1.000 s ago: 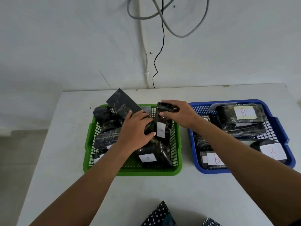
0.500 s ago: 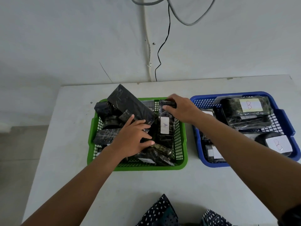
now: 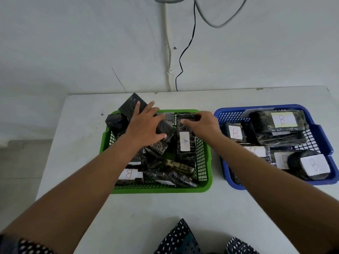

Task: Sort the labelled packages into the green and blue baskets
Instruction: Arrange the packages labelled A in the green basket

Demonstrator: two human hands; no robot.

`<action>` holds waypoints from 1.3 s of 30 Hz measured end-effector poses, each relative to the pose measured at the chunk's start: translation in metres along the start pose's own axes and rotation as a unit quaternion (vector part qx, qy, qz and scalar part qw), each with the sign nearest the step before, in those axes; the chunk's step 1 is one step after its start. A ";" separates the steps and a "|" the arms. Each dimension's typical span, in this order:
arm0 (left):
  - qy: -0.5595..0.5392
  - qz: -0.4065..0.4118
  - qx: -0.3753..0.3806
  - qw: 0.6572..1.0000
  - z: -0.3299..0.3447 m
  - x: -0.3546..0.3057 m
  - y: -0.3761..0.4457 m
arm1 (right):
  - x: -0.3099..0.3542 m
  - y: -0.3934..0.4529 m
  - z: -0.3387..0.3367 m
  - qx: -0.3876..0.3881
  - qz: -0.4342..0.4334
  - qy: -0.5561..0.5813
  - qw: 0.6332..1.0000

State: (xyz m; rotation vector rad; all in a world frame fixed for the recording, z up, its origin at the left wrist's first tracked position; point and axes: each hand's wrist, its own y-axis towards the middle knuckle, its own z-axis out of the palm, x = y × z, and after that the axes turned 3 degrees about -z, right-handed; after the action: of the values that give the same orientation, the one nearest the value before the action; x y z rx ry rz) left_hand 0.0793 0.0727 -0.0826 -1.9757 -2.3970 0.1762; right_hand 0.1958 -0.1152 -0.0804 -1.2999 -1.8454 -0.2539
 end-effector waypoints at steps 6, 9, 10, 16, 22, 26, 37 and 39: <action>0.015 0.016 -0.050 0.998 0.006 0.002 -0.009 | 0.004 -0.010 0.036 -0.023 0.014 -0.086 0.996; 0.010 0.017 -0.063 0.998 0.005 0.002 -0.012 | 0.006 0.001 0.041 -0.003 0.030 -0.154 0.988; 0.008 0.017 -0.063 0.998 0.006 0.003 -0.014 | 0.007 0.004 0.038 0.020 0.030 -0.188 0.982; -0.003 0.017 -0.071 0.997 0.006 0.005 -0.021 | 0.007 0.007 0.035 0.081 -0.007 -0.272 0.959; -0.012 0.014 -0.070 0.997 0.005 0.006 -0.024 | -0.007 -0.023 0.035 0.005 -0.125 -0.306 0.944; -0.019 0.015 -0.069 0.997 0.005 0.001 -0.027 | -0.001 -0.031 0.024 -0.029 -0.208 -0.346 0.915; -0.221 0.004 -0.118 0.968 0.014 -0.028 -0.072 | -0.012 -0.082 0.013 0.308 -0.189 -0.272 0.892; -0.257 -0.011 -0.117 0.959 0.013 -0.035 -0.083 | -0.014 -0.084 0.014 0.302 -0.187 -0.293 0.888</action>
State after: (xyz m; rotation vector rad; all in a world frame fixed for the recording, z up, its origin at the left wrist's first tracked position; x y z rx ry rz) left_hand 0.0033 0.0218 -0.0852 -2.2277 -2.8668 0.4813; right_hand 0.1190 -0.1538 -0.0754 -0.5997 -2.4069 0.5479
